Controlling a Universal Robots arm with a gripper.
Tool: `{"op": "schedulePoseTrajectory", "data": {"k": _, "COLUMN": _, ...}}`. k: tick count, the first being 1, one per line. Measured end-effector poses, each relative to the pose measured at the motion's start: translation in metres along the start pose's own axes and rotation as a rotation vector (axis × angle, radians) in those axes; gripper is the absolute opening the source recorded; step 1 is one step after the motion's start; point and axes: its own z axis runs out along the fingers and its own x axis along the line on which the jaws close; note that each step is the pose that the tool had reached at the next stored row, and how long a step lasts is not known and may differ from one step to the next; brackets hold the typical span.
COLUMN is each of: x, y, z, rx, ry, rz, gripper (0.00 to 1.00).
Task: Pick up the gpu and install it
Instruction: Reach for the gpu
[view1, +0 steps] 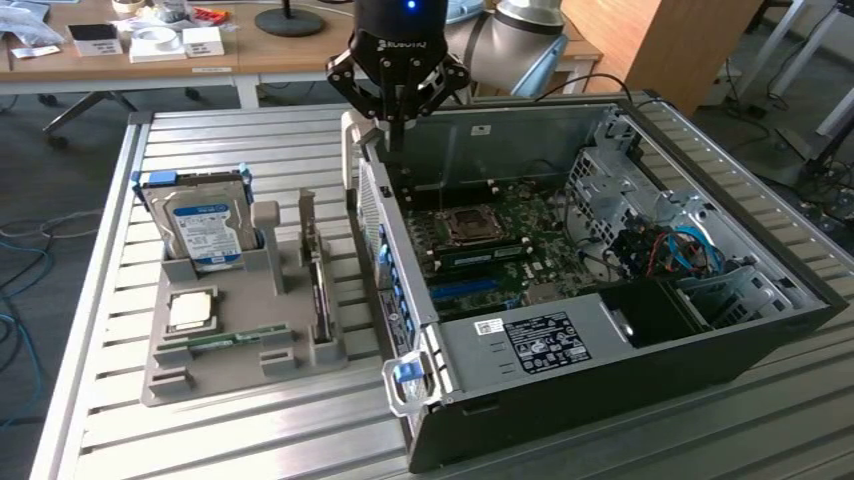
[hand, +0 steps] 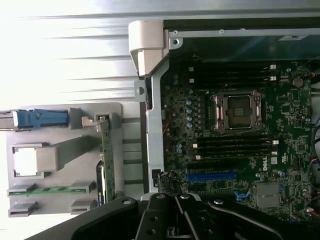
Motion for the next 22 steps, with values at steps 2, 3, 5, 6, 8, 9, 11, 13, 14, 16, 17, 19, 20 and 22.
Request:
{"op": "schedulePoseTrajectory", "data": {"k": 2, "x": 0.002, "y": -0.0001, "z": -0.0001, "rx": 0.0000, "ry": 0.0000, "rz": 0.000, "gripper": 0.11}}
{"op": "schedulePoseTrajectory", "data": {"k": 3, "x": 0.004, "y": -0.0003, "z": -0.0001, "rx": 0.0000, "ry": 0.0000, "rz": 0.000, "gripper": 0.11}}
{"op": "schedulePoseTrajectory", "data": {"k": 5, "x": 0.007, "y": -0.0005, "z": -0.0001, "rx": -0.0001, "ry": -0.0001, "rz": 0.000, "gripper": 0.11}}
{"op": "schedulePoseTrajectory", "data": {"k": 6, "x": 0.008, "y": -0.0006, "z": -0.0002, "rx": -0.0001, "ry": -0.0001, "rz": 0.000, "gripper": 0.11}}
{"op": "schedulePoseTrajectory", "data": {"k": 8, "x": 0.011, "y": -0.0008, "z": -0.0003, "rx": 0.0000, "ry": 0.0000, "rz": 0.000, "gripper": 0.11}}
{"op": "schedulePoseTrajectory", "data": {"k": 9, "x": 0.013, "y": -0.0009, "z": -0.0003, "rx": -0.0001, "ry": 0.0000, "rz": 0.000, "gripper": 0.11}}
{"op": "schedulePoseTrajectory", "data": {"k": 11, "x": 0.017, "y": -0.0012, "z": -0.0004, "rx": -0.0001, "ry": 0.0000, "rz": 0.000, "gripper": 0.11}}
{"op": "schedulePoseTrajectory", "data": {"k": 13, "x": 0.021, "y": -0.0015, "z": -0.0005, "rx": 0.0000, "ry": 0.0000, "rz": 0.000, "gripper": 0.11}}
{"op": "schedulePoseTrajectory", "data": {"k": 14, "x": 0.022, "y": -0.0017, "z": -0.0006, "rx": 0.0000, "ry": 0.0000, "rz": 0.000, "gripper": 0.11}}
{"op": "schedulePoseTrajectory", "data": {"k": 16, "x": 0.026, "y": -0.0019, "z": -0.0006, "rx": -0.0001, "ry": 0.0000, "rz": 0.000, "gripper": 0.11}}
{"op": "schedulePoseTrajectory", "data": {"k": 17, "x": 0.027, "y": -0.0020, "z": -0.0007, "rx": -0.0001, "ry": -0.0001, "rz": 0.000, "gripper": 0.11}}
{"op": "schedulePoseTrajectory", "data": {"k": 19, "x": 0.028, "y": -0.0021, "z": -0.0007, "rx": -0.0001, "ry": -0.0001, "rz": 0.000, "gripper": 0.11}}
{"op": "schedulePoseTrajectory", "data": {"k": 20, "x": 0.028, "y": -0.0021, "z": -0.0007, "rx": -0.0001, "ry": -0.0001, "rz": 0.000, "gripper": 0.11}}
{"op": "schedulePoseTrajectory", "data": {"k": 22, "x": 0.028, "y": -0.0021, "z": -0.0007, "rx": -0.0001, "ry": 0.0000, "rz": 0.000, "gripper": 0.11}}
